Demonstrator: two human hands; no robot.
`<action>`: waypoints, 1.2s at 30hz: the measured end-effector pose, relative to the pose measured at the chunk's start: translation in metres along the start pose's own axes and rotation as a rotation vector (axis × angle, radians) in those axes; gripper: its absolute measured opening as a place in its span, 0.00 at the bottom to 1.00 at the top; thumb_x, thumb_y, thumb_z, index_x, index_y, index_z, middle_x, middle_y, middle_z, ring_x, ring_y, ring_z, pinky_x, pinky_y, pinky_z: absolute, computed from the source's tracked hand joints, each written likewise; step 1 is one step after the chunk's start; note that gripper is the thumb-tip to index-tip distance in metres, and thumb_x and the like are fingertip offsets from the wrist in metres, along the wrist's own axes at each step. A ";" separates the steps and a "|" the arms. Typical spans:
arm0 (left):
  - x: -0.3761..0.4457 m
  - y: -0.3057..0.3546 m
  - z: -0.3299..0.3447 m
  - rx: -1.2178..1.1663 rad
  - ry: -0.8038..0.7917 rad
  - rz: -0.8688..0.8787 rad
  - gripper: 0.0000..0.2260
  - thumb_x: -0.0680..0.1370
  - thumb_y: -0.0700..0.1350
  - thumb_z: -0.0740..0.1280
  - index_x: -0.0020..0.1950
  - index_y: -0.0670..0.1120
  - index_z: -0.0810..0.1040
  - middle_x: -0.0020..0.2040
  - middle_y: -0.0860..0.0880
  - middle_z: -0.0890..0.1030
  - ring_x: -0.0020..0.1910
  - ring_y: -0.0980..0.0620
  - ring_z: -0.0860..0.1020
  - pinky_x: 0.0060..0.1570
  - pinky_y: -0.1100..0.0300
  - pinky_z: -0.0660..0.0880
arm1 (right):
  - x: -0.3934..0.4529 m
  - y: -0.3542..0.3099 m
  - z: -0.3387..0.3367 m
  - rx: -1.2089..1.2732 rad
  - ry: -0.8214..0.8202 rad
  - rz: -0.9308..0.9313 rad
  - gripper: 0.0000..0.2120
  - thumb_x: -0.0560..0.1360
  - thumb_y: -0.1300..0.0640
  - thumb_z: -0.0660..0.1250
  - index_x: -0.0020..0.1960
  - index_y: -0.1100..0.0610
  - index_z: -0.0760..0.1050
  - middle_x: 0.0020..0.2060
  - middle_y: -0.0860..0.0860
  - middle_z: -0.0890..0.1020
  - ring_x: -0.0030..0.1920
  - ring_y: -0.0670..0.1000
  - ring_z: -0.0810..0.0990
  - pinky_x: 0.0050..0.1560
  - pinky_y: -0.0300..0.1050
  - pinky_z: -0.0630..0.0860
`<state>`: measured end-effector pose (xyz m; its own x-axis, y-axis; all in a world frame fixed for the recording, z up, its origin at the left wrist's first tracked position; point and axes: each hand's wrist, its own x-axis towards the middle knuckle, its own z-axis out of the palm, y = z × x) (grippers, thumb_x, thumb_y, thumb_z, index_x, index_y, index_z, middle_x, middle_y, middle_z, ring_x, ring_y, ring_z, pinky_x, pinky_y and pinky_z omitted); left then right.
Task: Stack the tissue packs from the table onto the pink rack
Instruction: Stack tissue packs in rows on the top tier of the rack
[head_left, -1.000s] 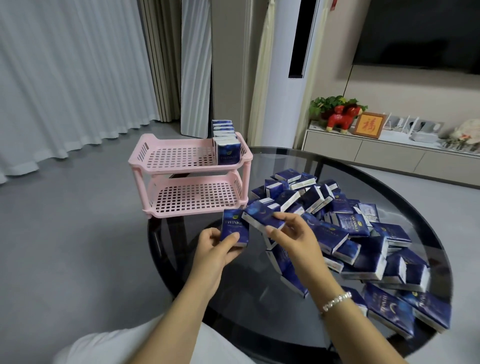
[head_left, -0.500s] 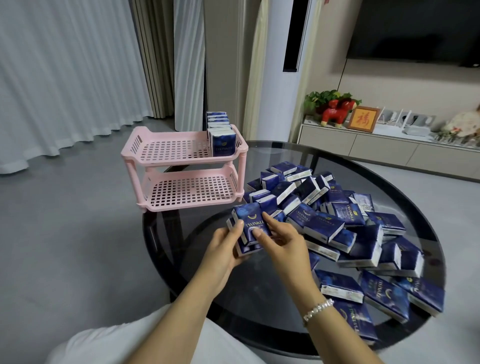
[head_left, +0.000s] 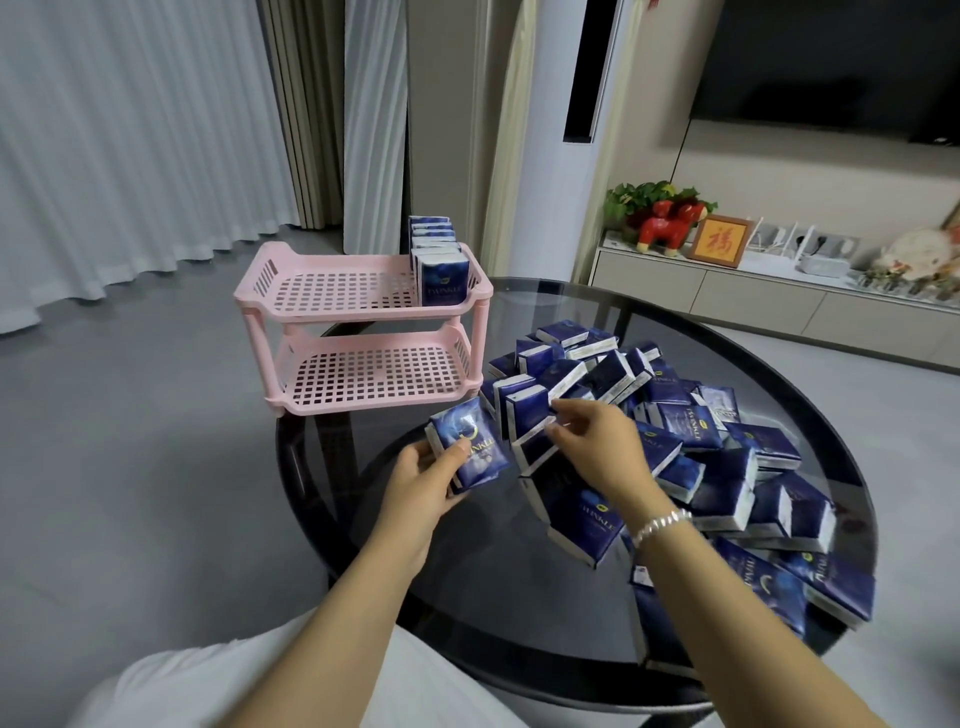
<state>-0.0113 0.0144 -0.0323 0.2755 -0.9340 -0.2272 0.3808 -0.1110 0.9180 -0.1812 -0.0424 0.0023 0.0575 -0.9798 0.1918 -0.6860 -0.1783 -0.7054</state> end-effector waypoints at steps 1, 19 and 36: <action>0.001 0.000 -0.001 -0.004 0.010 -0.003 0.14 0.76 0.42 0.68 0.60 0.40 0.73 0.56 0.43 0.80 0.53 0.49 0.80 0.57 0.48 0.77 | 0.008 0.001 -0.003 -0.094 -0.027 -0.002 0.13 0.73 0.58 0.68 0.54 0.63 0.79 0.47 0.57 0.83 0.49 0.55 0.80 0.50 0.45 0.75; 0.000 0.002 -0.008 0.011 0.033 0.010 0.10 0.76 0.42 0.68 0.56 0.43 0.76 0.53 0.45 0.82 0.51 0.51 0.81 0.53 0.51 0.79 | 0.027 -0.014 0.002 -0.097 -0.197 0.131 0.31 0.68 0.32 0.65 0.62 0.52 0.72 0.57 0.50 0.78 0.61 0.55 0.73 0.60 0.50 0.69; -0.014 0.009 -0.013 0.031 -0.001 0.122 0.10 0.75 0.44 0.69 0.56 0.45 0.77 0.51 0.48 0.84 0.49 0.52 0.83 0.46 0.57 0.80 | 0.003 -0.022 -0.001 0.540 -0.382 0.231 0.17 0.68 0.41 0.70 0.43 0.55 0.78 0.32 0.50 0.78 0.27 0.46 0.73 0.31 0.39 0.67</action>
<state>-0.0005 0.0313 -0.0249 0.3176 -0.9415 -0.1125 0.3168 -0.0065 0.9485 -0.1662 -0.0411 0.0192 0.2718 -0.9439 -0.1877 -0.2608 0.1154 -0.9585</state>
